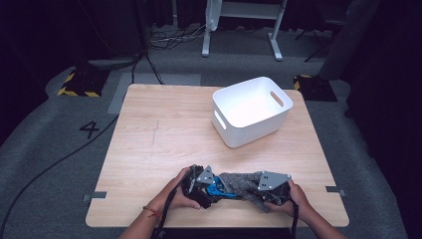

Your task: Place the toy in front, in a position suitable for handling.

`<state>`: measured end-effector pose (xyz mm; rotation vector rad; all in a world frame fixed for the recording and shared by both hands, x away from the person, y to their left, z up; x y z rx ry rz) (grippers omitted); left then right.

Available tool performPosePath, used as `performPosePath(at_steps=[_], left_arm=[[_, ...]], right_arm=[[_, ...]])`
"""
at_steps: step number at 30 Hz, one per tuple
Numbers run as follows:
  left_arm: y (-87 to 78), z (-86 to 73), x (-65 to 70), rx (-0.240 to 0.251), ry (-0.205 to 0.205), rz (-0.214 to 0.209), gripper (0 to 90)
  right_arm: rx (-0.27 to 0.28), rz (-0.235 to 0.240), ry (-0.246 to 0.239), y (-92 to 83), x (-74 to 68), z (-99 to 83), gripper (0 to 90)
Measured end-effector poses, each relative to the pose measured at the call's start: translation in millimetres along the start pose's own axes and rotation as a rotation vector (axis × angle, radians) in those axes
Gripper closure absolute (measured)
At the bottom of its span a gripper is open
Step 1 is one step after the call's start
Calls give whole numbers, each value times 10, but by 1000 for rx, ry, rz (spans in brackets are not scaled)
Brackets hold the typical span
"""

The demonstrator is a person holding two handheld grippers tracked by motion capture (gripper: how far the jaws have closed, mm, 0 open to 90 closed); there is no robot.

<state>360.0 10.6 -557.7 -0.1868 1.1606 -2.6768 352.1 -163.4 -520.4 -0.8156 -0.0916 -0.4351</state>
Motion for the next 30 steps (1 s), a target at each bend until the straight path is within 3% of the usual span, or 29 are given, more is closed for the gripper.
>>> performPosePath(at_steps=[5, 8, 11, 14, 15, 20, 23, 26, 30], left_arm=[[-17, -23, -7, 3, 12, -10, 208], [-13, -23, -8, 12, 12, -6, 208], [-13, -26, -5, 16, 8, -6, 208], [-15, -29, -5, 16, 7, -6, 209], [-18, -33, -7, 13, 13, -4, 215], [-24, -36, -8, 18, 10, -7, 218], [-24, -37, -7, 17, 13, -5, 220], [-19, -35, -7, 12, 20, 2, 234], [-18, -35, -2, 9, 17, 1, 236]], right_arm=[[40, -2, 16, -38, -19, 22, 744], [70, 5, -16, -61, -105, 96, 703], [63, 40, -66, -12, -285, 172, 571], [-3, -11, -114, 136, -326, 164, 403], [-4, -34, -116, 174, -319, 167, 400], [-20, -66, -116, 274, -280, 162, 331], [-28, -82, -128, 292, -279, 154, 340], [-54, -101, -144, 269, -259, 120, 348], [-65, -90, -114, 179, -197, 9, 340]])
Point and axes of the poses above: each handheld gripper's, and its own axes: y roughly forward along the jaws, z roughly out of its top, x roughly to its right, the point moved 8 cm from there along y, roughly forward along the jaws, and after that the axes turned 2 degrees about -z, right-handed, at the moved point
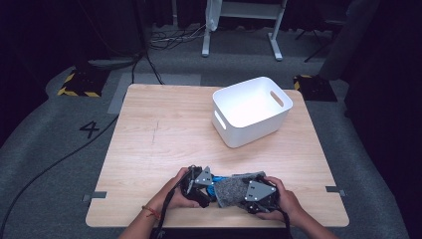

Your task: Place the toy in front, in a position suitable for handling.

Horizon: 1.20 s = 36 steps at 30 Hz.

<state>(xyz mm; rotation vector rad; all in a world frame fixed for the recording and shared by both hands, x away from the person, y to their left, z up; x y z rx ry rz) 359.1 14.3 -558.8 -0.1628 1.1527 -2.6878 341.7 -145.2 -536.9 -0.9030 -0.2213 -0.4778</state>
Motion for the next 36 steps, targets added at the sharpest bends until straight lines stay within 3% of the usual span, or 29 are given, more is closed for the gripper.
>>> performPosePath(at_steps=[5, 10, 14, 18, 22, 24, 29, 31, 36], left_arm=[[2, 2, 2, 2, -4, 4, 237], [3, 1, 4, 5, -5, 5, 237], [5, 1, 7, 10, -10, 6, 237], [5, 1, 9, 11, -11, 8, 238], [5, 0, 9, 12, -10, 8, 238], [4, -2, 10, 11, -12, 7, 237], [4, -3, 10, 11, -12, 6, 238], [2, -6, 6, 12, -4, 4, 238], [-1, -8, -1, 11, 2, 2, 239]], right_arm=[[5, -11, 20, -91, 44, -64, 328], [67, 10, -1, -37, -30, 128, 307], [95, 13, -15, 23, -85, 259, 352], [123, 21, -21, 44, -124, 358, 335], [102, 5, -60, 78, -165, 373, 524], [96, -8, -87, 85, -179, 375, 538], [70, -53, -132, 127, -209, 386, 483], [38, -81, -152, 139, -202, 353, 405], [9, -77, -113, 85, -118, 171, 362]])
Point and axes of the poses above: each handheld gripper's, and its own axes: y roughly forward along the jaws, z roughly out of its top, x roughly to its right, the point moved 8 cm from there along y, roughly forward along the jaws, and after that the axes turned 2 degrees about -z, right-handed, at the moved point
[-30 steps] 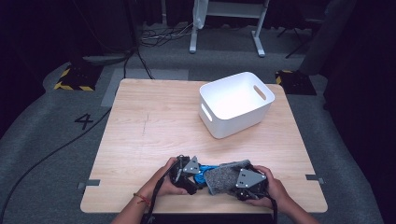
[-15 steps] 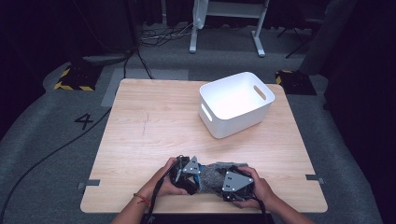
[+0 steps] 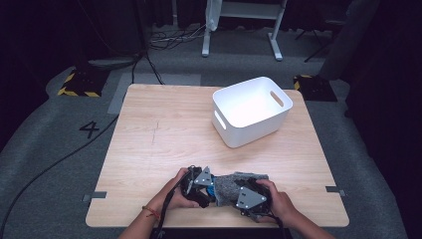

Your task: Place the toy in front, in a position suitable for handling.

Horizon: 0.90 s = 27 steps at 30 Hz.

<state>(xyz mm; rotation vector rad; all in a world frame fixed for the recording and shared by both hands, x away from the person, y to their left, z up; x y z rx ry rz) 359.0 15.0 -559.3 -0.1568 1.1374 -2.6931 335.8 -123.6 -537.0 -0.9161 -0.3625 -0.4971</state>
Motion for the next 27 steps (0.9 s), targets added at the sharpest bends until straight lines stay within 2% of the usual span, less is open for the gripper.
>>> performPosePath(at_steps=[3, 5, 7, 9, 12, 17, 20, 23, 25, 27], left_arm=[[-1, -1, 0, -1, 1, 0, 240], [-2, -1, 1, 0, 3, 0, 241], [-2, -2, 2, -1, 3, 0, 242], [-3, -2, 3, -1, 1, 0, 242], [-4, -4, 2, 1, 1, 3, 243], [-7, -5, 1, 0, 2, 4, 243], [-7, -6, 1, 0, 2, 4, 243], [-8, -5, 1, 0, 2, 6, 243], [-7, -5, 2, 1, 1, 8, 243], [-6, -5, 8, 2, -4, 9, 242]], right_arm=[[-20, 8, 20, -67, 51, -123, 369], [-15, 17, 34, -112, 70, -189, 407], [6, 31, 61, -182, 107, -256, 459], [25, 66, 83, -269, 141, -309, 569], [33, 108, 118, -389, 191, -381, 687], [31, 148, 168, -488, 272, -489, 752], [59, 139, 199, -543, 404, -473, 755], [91, 116, 234, -567, 615, -398, 755], [104, 109, 237, -511, 739, -318, 754], [99, 124, 224, -367, 824, -211, 753]])
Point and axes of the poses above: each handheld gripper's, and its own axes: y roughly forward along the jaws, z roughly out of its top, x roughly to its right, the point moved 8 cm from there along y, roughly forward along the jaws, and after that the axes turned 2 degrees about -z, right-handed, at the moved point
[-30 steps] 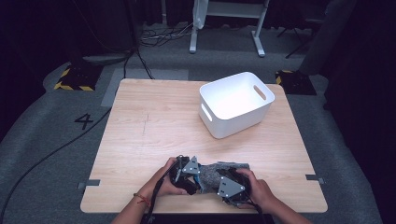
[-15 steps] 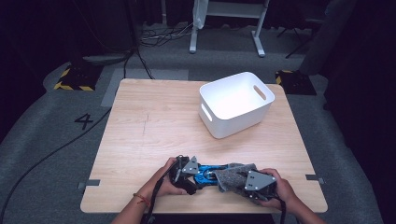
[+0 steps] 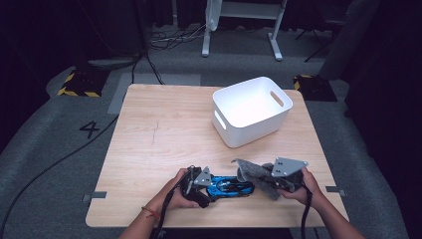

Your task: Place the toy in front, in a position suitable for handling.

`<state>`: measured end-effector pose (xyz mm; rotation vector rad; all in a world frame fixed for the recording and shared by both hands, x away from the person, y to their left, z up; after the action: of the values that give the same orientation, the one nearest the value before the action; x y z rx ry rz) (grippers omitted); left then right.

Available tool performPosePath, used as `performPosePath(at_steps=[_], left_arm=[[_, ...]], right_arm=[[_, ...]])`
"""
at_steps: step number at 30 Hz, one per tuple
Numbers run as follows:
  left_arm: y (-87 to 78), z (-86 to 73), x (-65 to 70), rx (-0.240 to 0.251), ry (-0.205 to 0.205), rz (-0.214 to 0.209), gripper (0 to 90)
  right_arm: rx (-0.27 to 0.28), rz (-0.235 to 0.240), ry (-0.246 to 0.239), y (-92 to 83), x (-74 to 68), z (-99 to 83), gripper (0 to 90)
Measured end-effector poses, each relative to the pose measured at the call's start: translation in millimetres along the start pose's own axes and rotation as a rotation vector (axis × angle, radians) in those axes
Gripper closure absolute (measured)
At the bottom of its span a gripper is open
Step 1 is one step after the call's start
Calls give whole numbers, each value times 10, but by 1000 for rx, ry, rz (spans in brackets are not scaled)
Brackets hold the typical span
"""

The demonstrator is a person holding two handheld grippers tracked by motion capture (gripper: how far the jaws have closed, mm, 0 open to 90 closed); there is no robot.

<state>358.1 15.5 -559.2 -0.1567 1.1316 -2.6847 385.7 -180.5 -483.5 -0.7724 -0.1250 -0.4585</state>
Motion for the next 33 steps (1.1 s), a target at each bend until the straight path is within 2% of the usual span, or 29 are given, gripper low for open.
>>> performPosePath(at_steps=[3, 4, 6, 7, 10, 11, 14, 17, 19, 24, 27, 33], left_arm=[[0, -1, 4, 2, -5, 6, 242], [0, 0, 4, 3, -5, 8, 241], [-2, -2, 5, 1, -7, 15, 240], [-1, -3, 5, 1, -10, 19, 238], [3, -13, -10, -11, -53, -2, 217], [3, -13, -9, -12, -49, 0, 215], [5, -9, -8, -8, -40, 1, 218], [7, -8, -8, -6, -45, -1, 218], [4, -12, -10, -8, -43, -3, 220], [3, -9, -12, -6, -28, -13, 233], [5, -8, -13, -6, -30, -15, 233], [9, -5, -14, -7, -34, -15, 233]], right_arm=[[-43, 28, -49, 265, 79, 102, 752], [-66, 59, -59, 371, 89, 129, 751], [-97, 76, -98, 559, 115, 191, 751], [-110, 107, -100, 632, 109, 220, 751], [-149, 142, -137, 828, 121, 287, 748], [-157, 155, -143, 886, 123, 303, 748], [-189, 222, -165, 1022, 66, 322, 745], [-233, 293, -217, 1122, -46, 303, 745], [-251, 302, -240, 1152, -90, 293, 749], [-263, 336, -210, 1079, -46, 223, 749], [-266, 330, -195, 997, 7, 134, 748], [-267, 318, -114, 778, 161, -115, 744]])
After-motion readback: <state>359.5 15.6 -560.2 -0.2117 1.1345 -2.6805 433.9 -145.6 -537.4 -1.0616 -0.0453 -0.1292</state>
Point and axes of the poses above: each handheld gripper's, and its own axes: y roughly forward along the jaws, z roughly out of its top, x roughly to its right, the point moved 8 cm from there along y, roughly forward along the jaws, and after that the axes turned 2 degrees about -z, right-handed, at the moved point
